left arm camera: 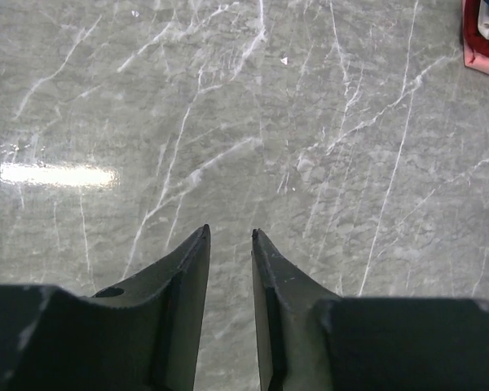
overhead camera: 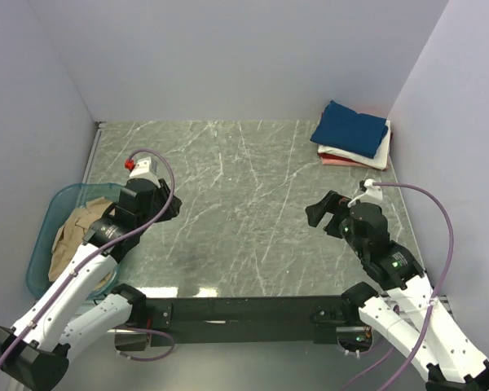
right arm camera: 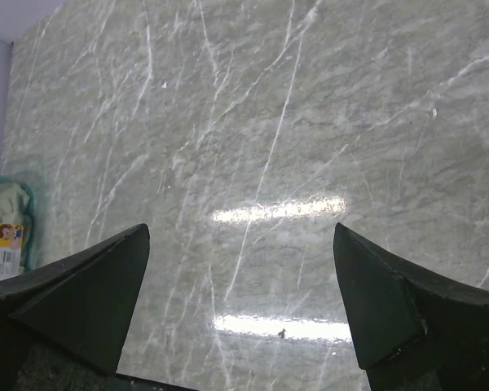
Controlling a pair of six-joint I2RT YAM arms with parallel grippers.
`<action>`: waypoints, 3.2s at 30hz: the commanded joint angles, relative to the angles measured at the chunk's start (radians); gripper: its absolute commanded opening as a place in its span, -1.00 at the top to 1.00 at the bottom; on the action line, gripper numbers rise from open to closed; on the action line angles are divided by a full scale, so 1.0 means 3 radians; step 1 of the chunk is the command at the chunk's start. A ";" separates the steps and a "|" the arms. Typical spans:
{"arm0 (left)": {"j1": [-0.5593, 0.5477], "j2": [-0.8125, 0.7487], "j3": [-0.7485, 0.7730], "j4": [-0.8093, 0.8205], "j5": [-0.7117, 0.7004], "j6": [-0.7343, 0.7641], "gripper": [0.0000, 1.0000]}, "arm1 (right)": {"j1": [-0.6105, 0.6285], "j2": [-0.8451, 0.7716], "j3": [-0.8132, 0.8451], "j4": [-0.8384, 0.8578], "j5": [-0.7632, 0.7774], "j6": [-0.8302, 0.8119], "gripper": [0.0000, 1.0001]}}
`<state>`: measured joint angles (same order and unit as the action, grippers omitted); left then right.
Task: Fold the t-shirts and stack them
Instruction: Grab the tshirt from the pile, then move the tshirt to the center of the board
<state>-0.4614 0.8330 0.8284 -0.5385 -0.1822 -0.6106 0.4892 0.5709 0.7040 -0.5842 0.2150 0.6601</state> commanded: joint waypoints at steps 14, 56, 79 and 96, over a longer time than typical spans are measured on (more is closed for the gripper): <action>0.0019 -0.0016 0.0337 -0.0387 -0.0822 -0.0485 -0.80 | 0.0011 0.0035 -0.0040 0.0245 -0.0394 -0.0452 -0.99; 0.2883 0.2142 0.0204 -0.0276 -0.0421 -0.0992 -0.44 | 0.0011 0.0337 -0.0225 0.0500 -0.1059 -0.0533 -0.97; 0.2893 0.0696 0.2269 -0.0522 0.0513 -0.0348 0.99 | 0.0011 0.0429 -0.0128 0.0501 -0.1269 -0.0579 -0.92; 0.1222 0.1181 0.3355 0.0250 0.1284 -0.0389 0.91 | 0.0011 0.0306 -0.0005 0.0557 -0.1207 -0.0488 -0.91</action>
<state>0.0238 1.1713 1.8874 -0.5312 0.2699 -0.7601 0.4892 0.6811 0.6621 -0.4557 -0.1513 0.5060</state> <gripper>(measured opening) 0.048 0.957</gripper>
